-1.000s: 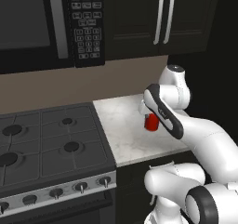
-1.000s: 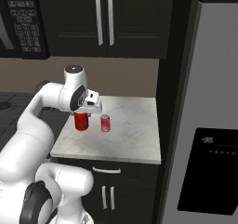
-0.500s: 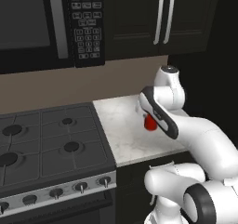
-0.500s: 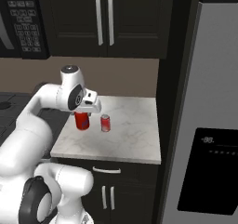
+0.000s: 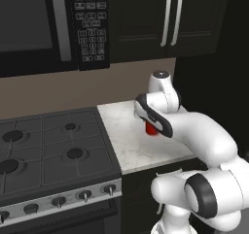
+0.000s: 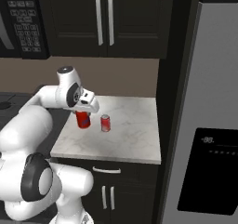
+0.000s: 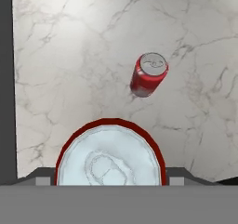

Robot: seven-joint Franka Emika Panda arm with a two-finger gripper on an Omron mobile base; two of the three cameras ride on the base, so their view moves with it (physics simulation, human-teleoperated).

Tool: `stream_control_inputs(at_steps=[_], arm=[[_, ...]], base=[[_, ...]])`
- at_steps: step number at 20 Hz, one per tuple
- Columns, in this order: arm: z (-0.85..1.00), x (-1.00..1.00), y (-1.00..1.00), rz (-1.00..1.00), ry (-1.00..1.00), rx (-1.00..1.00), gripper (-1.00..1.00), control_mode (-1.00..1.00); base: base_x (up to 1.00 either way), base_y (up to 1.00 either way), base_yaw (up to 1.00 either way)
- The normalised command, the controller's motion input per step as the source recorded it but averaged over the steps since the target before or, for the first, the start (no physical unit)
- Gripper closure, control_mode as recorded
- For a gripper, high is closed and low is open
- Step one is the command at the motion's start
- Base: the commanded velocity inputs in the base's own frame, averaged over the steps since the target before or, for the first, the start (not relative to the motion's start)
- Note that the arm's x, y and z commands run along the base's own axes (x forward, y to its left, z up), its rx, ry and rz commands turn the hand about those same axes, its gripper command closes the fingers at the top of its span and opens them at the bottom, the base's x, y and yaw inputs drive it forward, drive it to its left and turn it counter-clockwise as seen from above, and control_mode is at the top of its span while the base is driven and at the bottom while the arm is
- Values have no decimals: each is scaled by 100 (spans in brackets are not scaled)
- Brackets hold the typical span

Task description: Four empty soda cans are scattered around the kitchen. Gather all the cans and cluster them next to the stove for recycling.

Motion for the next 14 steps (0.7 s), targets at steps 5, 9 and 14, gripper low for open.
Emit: stream_control_inputs(at_steps=[5, 9, 14], arm=[[-23, 35, 1, -7, 3, 1, 100, -100], [-26, 32, 0, -1, 2, 12, 100, -100], [-32, 20, 4, 0, 1, 11, 100, -100]], base=[[0, 0, 0], [0, 0, 0], [0, 0, 0]])
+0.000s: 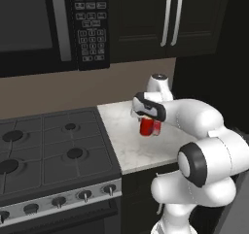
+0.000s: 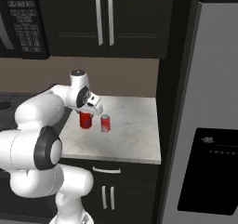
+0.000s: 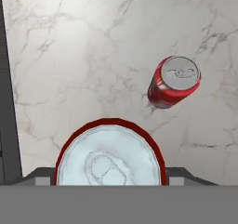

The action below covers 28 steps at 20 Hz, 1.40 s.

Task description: Four empty soda cans are scattered around the kitchen. Gather all the cans and cluster them next to the stove for recycling.

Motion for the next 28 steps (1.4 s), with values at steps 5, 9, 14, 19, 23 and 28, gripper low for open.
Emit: stream_control_inputs(at_steps=[5, 9, 14, 19, 23, 28], arm=[[-33, 27, 1, 0, 0, 0, 100, -100], [-26, 27, 5, 0, 0, -2, 100, -100], [-22, 23, 9, 0, 0, -3, 100, -100], [-21, 16, 7, 0, 0, -2, 100, -100], [-25, 9, 1, 0, 3, 0, 100, -100], [-22, 4, 7, 0, 0, -1, 100, -100]], base=[[0, 0, 0], [0, 0, 0], [0, 0, 0], [0, 0, 0], [0, 0, 0], [0, 0, 0]])
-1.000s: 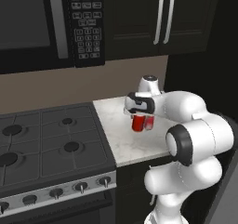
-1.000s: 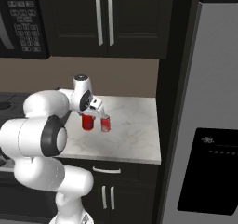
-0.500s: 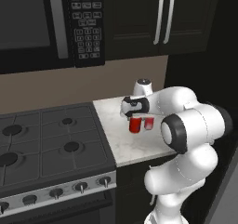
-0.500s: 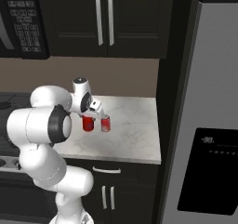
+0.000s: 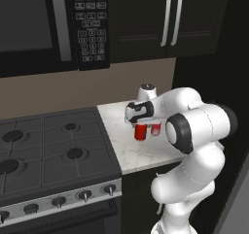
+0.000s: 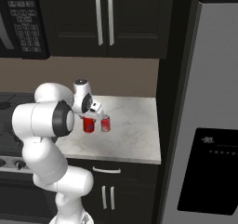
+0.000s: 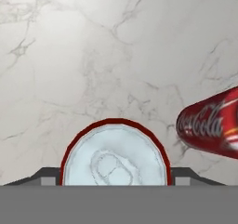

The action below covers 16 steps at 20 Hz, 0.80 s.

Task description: Four empty soda cans are scattered around the kitchen. Gather all the cans and cluster them next to the stove for recycling.

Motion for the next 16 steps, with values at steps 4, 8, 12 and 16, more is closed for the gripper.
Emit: stream_control_inputs(at_steps=[4, 8, 12, 16], arm=[[-16, 8, 14, 0, -5, 0, 100, -100], [-20, 4, 11, 0, -3, -1, 100, -100], [-26, -6, 2, -2, 0, 0, 100, -100], [-30, -15, 6, -5, 0, 0, 100, -100]], base=[[0, 0, 0], [0, 0, 0], [0, 0, 0], [0, 0, 0]])
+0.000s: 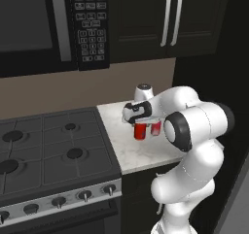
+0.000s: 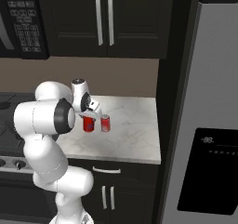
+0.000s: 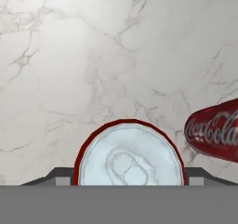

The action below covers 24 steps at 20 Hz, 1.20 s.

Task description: Four empty soda cans are scattered around the kitchen. Gather all the cans and cluster them next to the stove for recycling.

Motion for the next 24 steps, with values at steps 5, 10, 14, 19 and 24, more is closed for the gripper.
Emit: stream_control_inputs(at_steps=[5, 10, 14, 19, 24], arm=[[-33, -15, 11, -6, 0, 0, -100, -100], [-21, -16, 9, -7, 0, 0, -100, -100], [-1, -12, 1, -5, 0, 0, -100, -100], [1, -16, 1, -3, -2, 0, -100, -100], [19, -8, 2, -2, -7, 0, -100, -100]], base=[[0, 0, 0], [0, 0, 0], [0, 0, 0], [0, 0, 0], [0, 0, 0]])
